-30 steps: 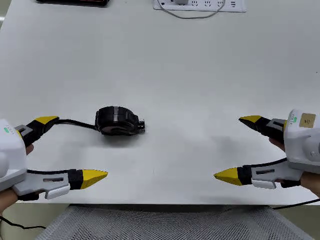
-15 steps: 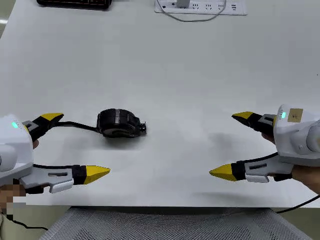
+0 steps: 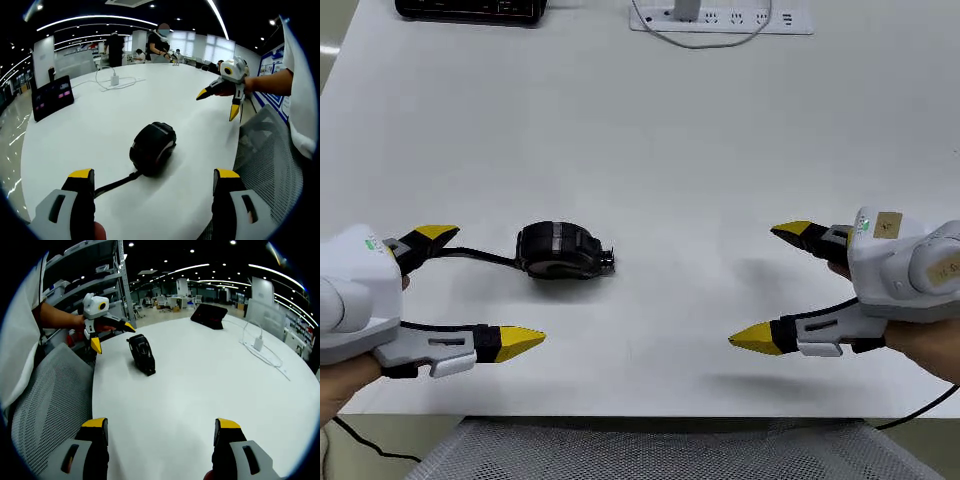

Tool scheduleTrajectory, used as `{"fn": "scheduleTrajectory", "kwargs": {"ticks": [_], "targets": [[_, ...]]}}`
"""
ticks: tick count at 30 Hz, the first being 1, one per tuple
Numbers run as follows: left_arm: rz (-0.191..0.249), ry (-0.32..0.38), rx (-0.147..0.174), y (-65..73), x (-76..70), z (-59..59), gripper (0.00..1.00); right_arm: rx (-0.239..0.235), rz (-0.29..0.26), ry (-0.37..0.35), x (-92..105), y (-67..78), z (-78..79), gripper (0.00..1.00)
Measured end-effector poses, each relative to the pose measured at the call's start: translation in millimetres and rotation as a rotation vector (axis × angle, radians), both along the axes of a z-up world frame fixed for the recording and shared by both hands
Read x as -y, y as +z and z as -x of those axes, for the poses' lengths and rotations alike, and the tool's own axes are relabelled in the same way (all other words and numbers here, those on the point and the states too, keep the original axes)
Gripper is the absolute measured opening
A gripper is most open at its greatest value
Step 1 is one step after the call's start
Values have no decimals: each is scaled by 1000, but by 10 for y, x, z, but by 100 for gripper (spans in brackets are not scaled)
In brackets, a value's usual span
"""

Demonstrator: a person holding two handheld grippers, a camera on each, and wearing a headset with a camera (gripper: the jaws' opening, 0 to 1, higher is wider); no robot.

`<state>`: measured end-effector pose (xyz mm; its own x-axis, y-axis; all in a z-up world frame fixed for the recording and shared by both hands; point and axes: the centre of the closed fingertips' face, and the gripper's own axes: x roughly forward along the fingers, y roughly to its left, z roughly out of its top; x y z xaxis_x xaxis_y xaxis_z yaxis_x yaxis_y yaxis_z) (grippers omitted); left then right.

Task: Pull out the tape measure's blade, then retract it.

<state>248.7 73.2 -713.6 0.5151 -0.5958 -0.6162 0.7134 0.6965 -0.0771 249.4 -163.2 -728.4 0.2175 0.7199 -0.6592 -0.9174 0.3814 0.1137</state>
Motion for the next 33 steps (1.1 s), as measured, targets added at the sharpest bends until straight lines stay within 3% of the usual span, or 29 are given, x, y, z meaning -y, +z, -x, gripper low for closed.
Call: {"fn": "scheduleTrajectory", "kwargs": {"ticks": [14, 25, 33], "targets": [[-46, -75, -17, -82, 95, -95, 94, 1, 28, 44, -61, -43, -25, 85], [-82, -115, -59, -166, 131, -166, 90, -5, 65, 84, -79, -133, -73, 83], [-103, -155, -68, -182, 159, -224, 83, -3, 69, 108, -138, -131, -122, 82]]}}
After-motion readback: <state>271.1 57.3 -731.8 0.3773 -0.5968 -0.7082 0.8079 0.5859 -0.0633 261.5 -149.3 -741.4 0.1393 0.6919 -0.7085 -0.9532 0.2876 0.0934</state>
